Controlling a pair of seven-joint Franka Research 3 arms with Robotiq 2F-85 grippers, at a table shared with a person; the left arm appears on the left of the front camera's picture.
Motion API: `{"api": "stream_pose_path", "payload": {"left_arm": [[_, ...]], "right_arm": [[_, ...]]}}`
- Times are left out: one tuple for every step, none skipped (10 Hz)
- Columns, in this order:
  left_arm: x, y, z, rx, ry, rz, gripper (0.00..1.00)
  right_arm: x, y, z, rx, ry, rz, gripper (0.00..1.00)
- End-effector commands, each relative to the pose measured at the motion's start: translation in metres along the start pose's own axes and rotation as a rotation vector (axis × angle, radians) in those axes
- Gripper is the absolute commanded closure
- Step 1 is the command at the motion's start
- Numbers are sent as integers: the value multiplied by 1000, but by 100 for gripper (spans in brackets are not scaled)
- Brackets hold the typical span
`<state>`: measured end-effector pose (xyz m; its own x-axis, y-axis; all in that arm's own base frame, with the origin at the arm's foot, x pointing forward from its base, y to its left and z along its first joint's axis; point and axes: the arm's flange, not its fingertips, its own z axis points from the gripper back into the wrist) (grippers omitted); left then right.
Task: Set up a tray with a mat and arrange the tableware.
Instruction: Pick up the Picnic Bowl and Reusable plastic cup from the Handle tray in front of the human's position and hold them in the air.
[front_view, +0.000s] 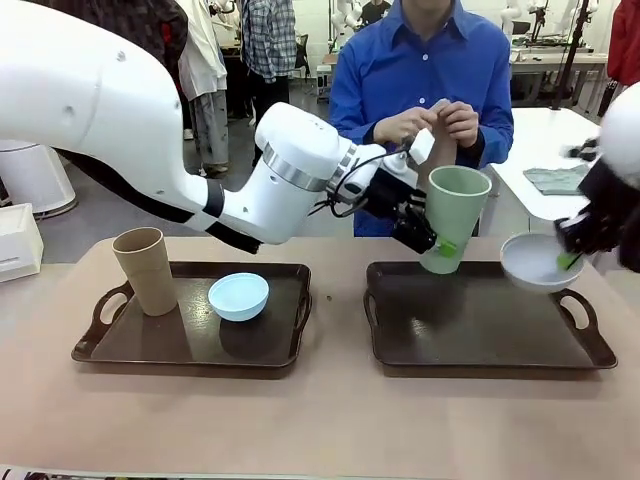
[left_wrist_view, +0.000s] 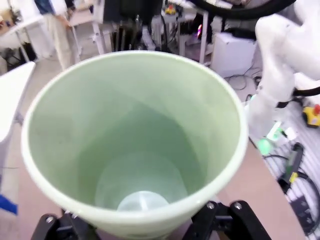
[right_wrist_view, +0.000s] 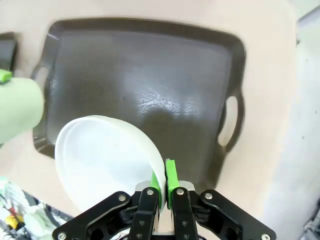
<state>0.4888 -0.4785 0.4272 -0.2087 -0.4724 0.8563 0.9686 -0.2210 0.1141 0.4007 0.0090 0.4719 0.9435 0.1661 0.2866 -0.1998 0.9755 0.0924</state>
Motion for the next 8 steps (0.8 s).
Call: {"api": "stream_pose_path", "payload": {"left_arm": [[16,-31,9,56,20,-15,100],[24,-36,16,72,16,-22,100],[32,-42,23,86,6,-32,100],[36,-48,27,100,-1,-37,100],[30,-50,29,101,-8,-38,100],[41,-31,20,70,16,-42,100],[41,-31,20,70,16,-42,100],[41,-31,20,70,16,-42,100]], "right_arm": [[-38,8,41,8,-98,14,100],[-48,11,60,8,-134,18,100],[-53,14,69,13,-135,16,100],[-48,13,66,20,-102,-1,100],[-36,6,52,26,-43,-18,100],[-50,13,82,11,-142,14,100],[-50,13,82,11,-142,14,100],[-50,13,82,11,-142,14,100]]}}
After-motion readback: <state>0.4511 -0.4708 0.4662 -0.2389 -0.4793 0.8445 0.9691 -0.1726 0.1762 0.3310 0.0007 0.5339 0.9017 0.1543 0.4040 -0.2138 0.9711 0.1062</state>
